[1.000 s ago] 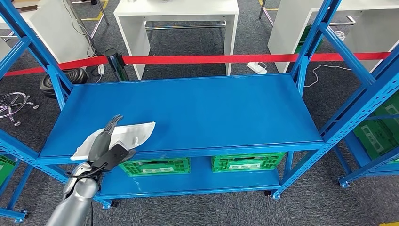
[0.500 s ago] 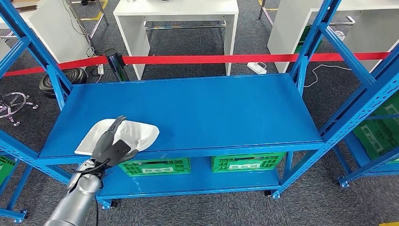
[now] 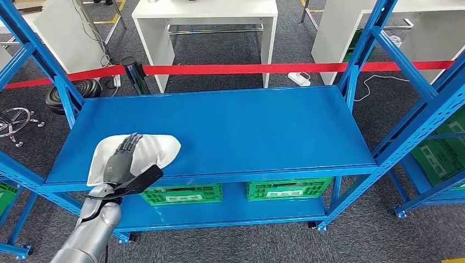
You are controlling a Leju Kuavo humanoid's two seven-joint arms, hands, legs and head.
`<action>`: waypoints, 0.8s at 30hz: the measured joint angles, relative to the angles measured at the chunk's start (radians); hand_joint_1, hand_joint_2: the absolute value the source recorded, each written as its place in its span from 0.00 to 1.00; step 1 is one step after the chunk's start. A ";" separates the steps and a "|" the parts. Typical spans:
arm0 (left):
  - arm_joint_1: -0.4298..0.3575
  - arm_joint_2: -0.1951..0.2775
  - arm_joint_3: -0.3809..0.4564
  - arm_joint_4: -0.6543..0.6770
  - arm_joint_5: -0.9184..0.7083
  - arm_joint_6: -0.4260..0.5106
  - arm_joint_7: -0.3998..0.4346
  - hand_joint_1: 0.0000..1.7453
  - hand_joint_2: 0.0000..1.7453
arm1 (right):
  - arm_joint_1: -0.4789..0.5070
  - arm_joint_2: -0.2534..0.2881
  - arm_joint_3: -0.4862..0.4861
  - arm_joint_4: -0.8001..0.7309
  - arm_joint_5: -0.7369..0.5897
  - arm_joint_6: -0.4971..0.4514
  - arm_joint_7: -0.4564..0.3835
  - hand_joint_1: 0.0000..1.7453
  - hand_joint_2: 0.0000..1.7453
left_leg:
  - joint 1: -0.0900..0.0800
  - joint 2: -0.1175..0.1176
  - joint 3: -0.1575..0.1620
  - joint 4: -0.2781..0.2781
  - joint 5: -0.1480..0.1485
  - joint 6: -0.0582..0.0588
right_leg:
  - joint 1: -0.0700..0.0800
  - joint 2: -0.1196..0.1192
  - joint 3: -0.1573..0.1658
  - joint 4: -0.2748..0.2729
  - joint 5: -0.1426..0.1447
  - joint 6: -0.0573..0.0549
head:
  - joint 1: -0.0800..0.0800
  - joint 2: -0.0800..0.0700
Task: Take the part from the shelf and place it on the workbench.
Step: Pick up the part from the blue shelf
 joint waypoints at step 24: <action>0.016 0.002 -0.002 -0.013 -0.009 -0.019 -0.004 0.00 1.00 | -0.001 0.000 -0.001 0.000 0.013 0.015 0.000 0.00 0.00 | 0.000 0.000 0.000 0.000 0.000 0.001 | 0.000 0.000 0.001 0.000 0.000 0.000 | 0.000 0.000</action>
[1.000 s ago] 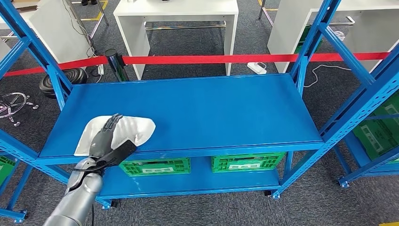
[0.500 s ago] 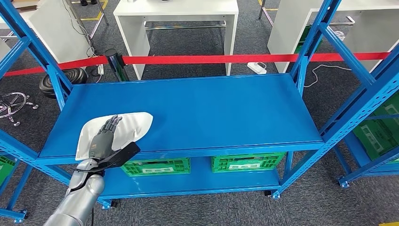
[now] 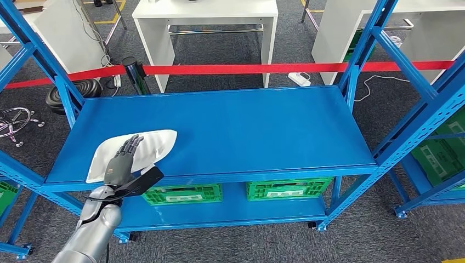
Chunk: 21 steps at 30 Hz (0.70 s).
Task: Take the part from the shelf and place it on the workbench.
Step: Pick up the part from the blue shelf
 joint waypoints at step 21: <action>-0.009 0.017 -0.039 0.027 -0.534 0.146 0.393 1.00 1.00 | 0.000 0.000 -0.002 0.000 0.006 -0.007 -0.025 0.00 0.00 | 0.000 0.000 0.000 0.000 0.000 0.000 | 0.000 0.000 0.000 0.000 0.000 0.000 | 0.000 0.000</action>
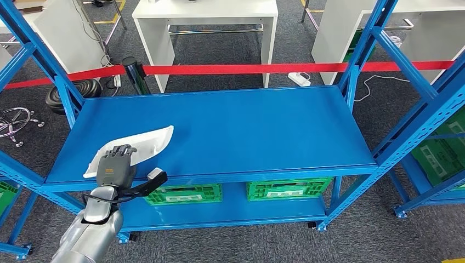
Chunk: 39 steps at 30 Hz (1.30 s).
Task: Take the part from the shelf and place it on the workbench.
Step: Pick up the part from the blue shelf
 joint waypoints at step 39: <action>0.014 0.079 -0.178 -0.042 -0.053 0.170 0.174 1.00 1.00 | -0.001 -0.003 -0.006 0.000 0.019 0.014 -0.016 0.00 0.00 | 0.000 0.000 0.003 0.000 0.000 0.000 | 0.000 0.001 0.002 0.000 0.000 0.000 | 0.000 0.000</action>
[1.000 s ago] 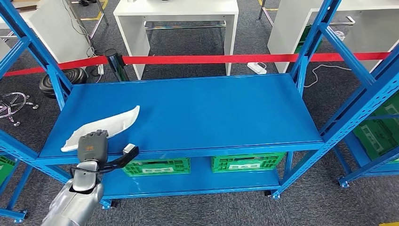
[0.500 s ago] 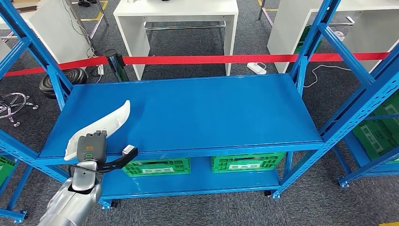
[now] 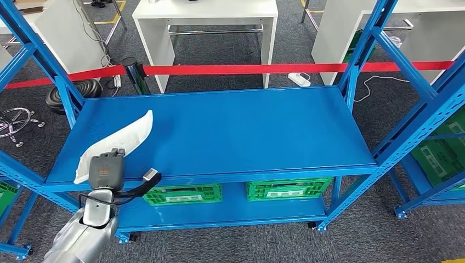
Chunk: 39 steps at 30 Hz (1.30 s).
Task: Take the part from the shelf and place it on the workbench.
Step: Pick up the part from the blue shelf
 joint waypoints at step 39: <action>0.507 -0.103 0.265 -0.983 1.116 -0.228 -1.006 1.00 1.00 | 0.005 -0.026 0.004 0.000 0.105 -0.010 0.040 0.00 0.00 | 0.015 0.006 -0.070 0.242 -0.123 -0.019 | 0.006 -0.002 -0.036 0.018 0.011 -0.029 | -0.001 0.000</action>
